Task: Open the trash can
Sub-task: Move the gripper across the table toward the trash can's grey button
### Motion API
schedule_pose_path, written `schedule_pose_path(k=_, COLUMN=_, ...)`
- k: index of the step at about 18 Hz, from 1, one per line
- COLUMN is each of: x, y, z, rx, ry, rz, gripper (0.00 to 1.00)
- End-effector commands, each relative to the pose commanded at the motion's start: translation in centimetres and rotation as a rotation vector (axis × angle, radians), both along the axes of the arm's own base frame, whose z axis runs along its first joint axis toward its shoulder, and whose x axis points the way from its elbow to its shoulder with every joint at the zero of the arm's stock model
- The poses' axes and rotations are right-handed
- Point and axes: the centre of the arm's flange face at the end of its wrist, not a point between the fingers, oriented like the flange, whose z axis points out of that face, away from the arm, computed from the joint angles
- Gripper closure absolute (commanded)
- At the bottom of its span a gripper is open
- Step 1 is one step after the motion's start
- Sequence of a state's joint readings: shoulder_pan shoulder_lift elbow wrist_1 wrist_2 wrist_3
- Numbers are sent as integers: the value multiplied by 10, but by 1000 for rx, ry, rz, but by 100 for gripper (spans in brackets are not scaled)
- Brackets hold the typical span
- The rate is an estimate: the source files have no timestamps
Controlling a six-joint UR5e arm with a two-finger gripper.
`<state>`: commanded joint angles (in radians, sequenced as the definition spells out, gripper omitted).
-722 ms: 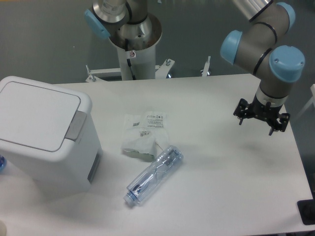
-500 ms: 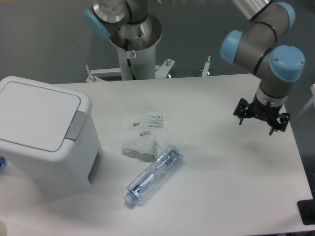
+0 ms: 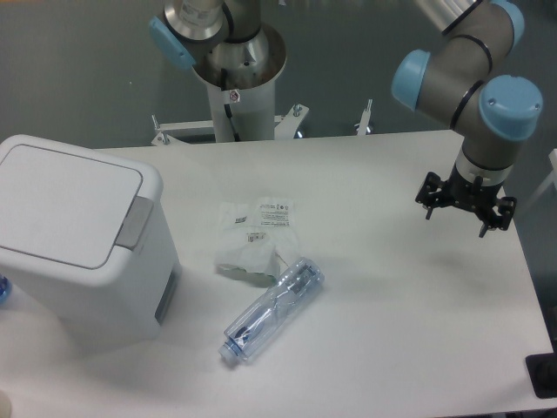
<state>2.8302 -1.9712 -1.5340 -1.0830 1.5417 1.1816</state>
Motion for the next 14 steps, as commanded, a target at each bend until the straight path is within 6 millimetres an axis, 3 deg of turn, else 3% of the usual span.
schedule_pose_path(k=2, x=6, y=8, z=2, rx=14, ry=-6, rz=79, gripper=0)
schedule_pose_path(k=6, x=42, y=39, z=4, rx=11, ry=-14, rz=32, gripper=0)
schedule_pose_path(k=10, x=95, y=78, z=19, rx=55, ry=-26, rz=55, gripper=0)
schedule_pose_path(k=14, x=129, y=113, z=51, rx=161, ry=-43, rz=134, gripper=0)
